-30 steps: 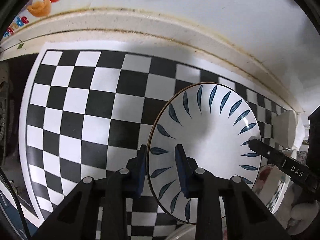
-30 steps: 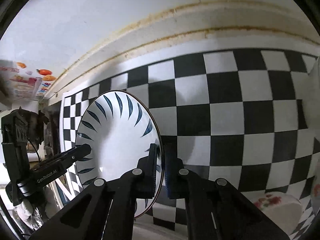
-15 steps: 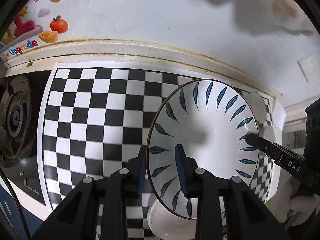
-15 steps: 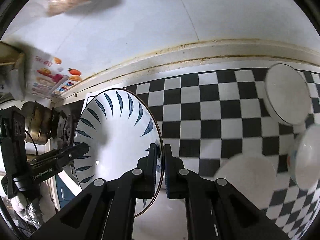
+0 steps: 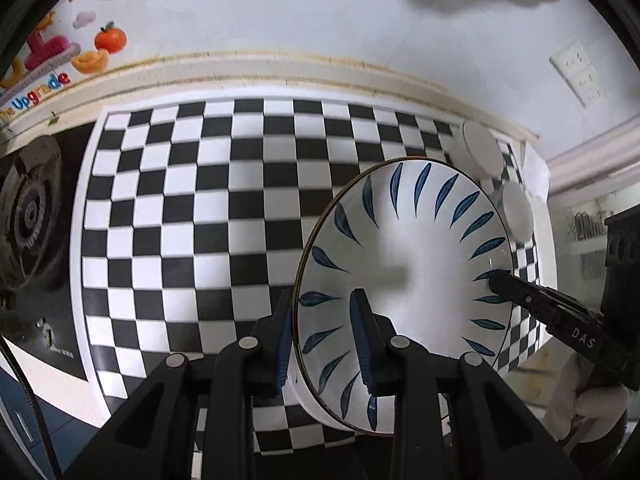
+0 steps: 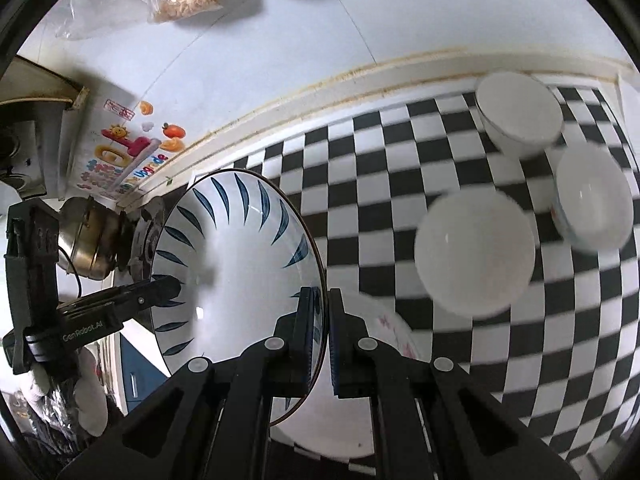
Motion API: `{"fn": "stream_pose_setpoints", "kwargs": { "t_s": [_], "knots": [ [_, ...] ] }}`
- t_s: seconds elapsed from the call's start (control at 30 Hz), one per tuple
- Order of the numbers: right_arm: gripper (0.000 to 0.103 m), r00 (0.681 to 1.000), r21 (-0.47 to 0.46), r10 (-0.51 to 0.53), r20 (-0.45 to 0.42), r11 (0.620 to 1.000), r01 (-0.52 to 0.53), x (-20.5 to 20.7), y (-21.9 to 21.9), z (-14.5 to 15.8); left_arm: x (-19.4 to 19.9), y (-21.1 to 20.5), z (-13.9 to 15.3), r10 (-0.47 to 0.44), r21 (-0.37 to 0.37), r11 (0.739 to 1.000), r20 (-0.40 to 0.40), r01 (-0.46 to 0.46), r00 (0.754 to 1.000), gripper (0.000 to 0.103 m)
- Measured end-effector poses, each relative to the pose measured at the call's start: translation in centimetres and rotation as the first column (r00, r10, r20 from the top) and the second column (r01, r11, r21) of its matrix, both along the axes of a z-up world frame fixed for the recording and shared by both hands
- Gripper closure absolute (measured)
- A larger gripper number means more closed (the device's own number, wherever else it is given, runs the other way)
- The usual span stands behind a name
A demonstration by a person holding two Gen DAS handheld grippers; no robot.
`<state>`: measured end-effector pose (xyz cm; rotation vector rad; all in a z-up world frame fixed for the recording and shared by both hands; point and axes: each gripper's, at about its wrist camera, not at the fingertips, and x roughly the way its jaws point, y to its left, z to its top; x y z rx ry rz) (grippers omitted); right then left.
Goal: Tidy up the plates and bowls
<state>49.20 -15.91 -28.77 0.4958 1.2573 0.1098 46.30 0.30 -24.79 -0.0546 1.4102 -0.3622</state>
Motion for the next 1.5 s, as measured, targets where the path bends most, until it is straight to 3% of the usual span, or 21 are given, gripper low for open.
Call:
{"fn": "stream_pose_setpoints", "kwargs": {
  "t_s": [0.3,0.5,0.97,1.5],
  "knots": [
    [0.095,0.994,-0.006,-0.035,-0.106,0.999,0.035,-4.6,-0.6,-5.2,-2.7,-1.8,-6.6,-0.069,0.055,0.996,-0.119,0.076,0.990,0.078],
    [0.095,0.985,-0.020,-0.041,-0.169,0.999,0.038,-6.1,-0.9,-8.3,-3.7,-2.8,-9.2,-0.105,0.094,0.988,-0.158,0.121,0.982,0.078],
    [0.095,0.969,-0.033,-0.042,-0.242,0.999,0.034,-7.3,-1.0,-11.4,-4.1,-4.8,-12.3,-0.143,0.141,0.975,-0.206,0.174,0.968,0.078],
    [0.092,0.958,-0.089,-0.071,-0.280,0.995,0.047,-7.0,-0.6,-11.9,-4.3,-4.2,-12.8,-0.145,0.122,0.977,-0.214,0.174,0.966,0.077]
  ]
}}
